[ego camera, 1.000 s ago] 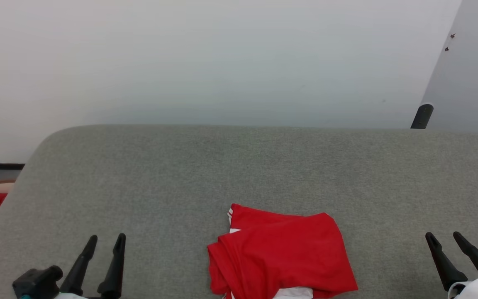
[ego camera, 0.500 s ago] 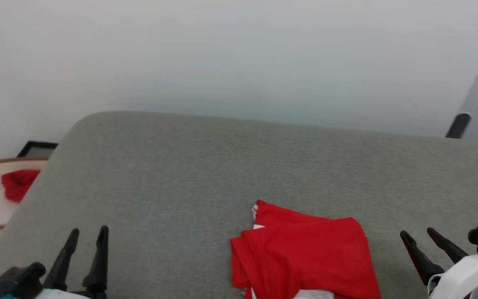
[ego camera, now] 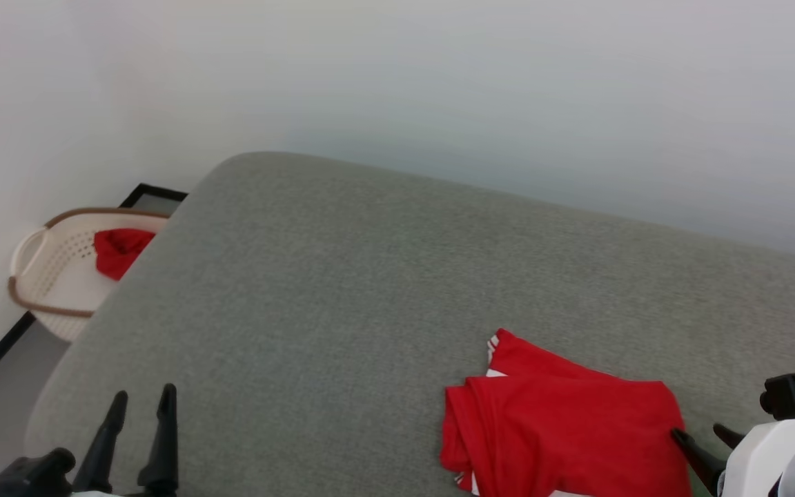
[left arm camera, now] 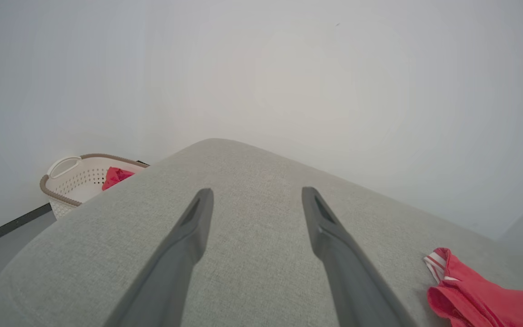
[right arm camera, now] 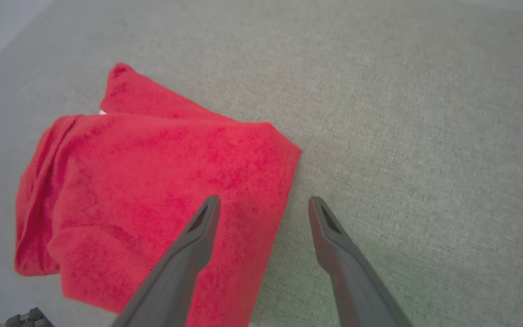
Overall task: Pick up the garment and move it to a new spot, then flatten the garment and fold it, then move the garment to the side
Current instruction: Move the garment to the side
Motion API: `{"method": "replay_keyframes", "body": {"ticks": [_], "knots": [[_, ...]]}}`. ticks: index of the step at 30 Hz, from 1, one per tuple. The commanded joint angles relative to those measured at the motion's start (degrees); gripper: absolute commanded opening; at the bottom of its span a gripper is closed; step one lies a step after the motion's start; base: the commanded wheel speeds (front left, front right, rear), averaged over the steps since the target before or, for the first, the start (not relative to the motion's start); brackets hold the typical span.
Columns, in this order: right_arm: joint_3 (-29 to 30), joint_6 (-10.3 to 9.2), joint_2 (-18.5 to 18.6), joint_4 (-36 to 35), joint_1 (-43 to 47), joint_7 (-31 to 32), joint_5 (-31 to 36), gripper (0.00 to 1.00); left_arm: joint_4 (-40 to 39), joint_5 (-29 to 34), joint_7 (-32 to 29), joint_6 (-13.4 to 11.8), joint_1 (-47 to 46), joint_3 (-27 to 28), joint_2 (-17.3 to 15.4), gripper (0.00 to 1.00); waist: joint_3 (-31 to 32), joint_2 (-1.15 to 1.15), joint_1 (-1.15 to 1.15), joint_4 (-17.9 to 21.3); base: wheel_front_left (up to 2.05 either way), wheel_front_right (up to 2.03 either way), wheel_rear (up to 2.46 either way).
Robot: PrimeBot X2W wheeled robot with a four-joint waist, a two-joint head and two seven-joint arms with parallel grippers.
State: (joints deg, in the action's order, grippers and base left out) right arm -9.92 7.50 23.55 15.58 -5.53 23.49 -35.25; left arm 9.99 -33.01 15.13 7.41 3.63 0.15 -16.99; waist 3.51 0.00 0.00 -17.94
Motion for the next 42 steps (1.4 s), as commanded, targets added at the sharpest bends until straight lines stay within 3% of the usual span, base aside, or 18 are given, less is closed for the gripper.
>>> {"method": "replay_keyframes", "body": {"ticks": [1,13,18,19,20,30,42], "knots": [[0.3,-0.02,0.0,0.7,-0.6,1.2,0.3,1.00,0.0,0.0,-0.1,0.1,0.3,-0.2,0.4,1.00,-0.8,0.00,0.00,-1.8,0.00,0.00,0.00],[1.8,-0.02,-3.4,9.5,-4.2,10.1,0.2,1.00,0.2,-1.4,-0.1,0.1,-1.2,-1.9,1.8,1.00,-3.8,0.00,0.00,-4.4,0.00,0.00,0.00],[-0.1,-0.03,-4.5,14.2,-6.5,14.0,-0.1,1.00,0.1,-1.8,-0.1,0.1,-1.8,-2.2,2.2,1.00,-5.1,0.00,0.00,-4.7,0.00,0.00,0.00],[-0.5,-0.03,-4.7,14.9,-6.8,14.5,-0.3,0.56,0.0,-1.8,-0.1,0.1,-1.9,-2.2,2.3,1.00,-5.3,0.00,0.00,-4.7,0.00,0.00,0.00],[-0.8,-0.04,-4.7,15.4,-7.3,14.7,-0.5,0.00,0.0,-1.8,-0.1,0.1,-2.0,-2.2,2.4,1.00,-5.4,0.00,0.00,-4.7,0.00,0.00,0.00],[-2.2,-0.22,-2.5,16.7,-10.2,15.5,-1.6,0.00,0.1,-1.6,-0.1,0.1,-2.3,-2.1,3.2,1.00,-6.4,0.00,0.00,-3.8,0.00,0.00,0.00],[-4.4,-0.06,2.2,12.4,-15.7,15.7,-1.8,0.00,-1.1,-2.0,-0.1,0.1,-4.1,-4.5,2.6,1.00,-7.6,0.00,0.00,1.8,0.00,0.00,0.00]]}}
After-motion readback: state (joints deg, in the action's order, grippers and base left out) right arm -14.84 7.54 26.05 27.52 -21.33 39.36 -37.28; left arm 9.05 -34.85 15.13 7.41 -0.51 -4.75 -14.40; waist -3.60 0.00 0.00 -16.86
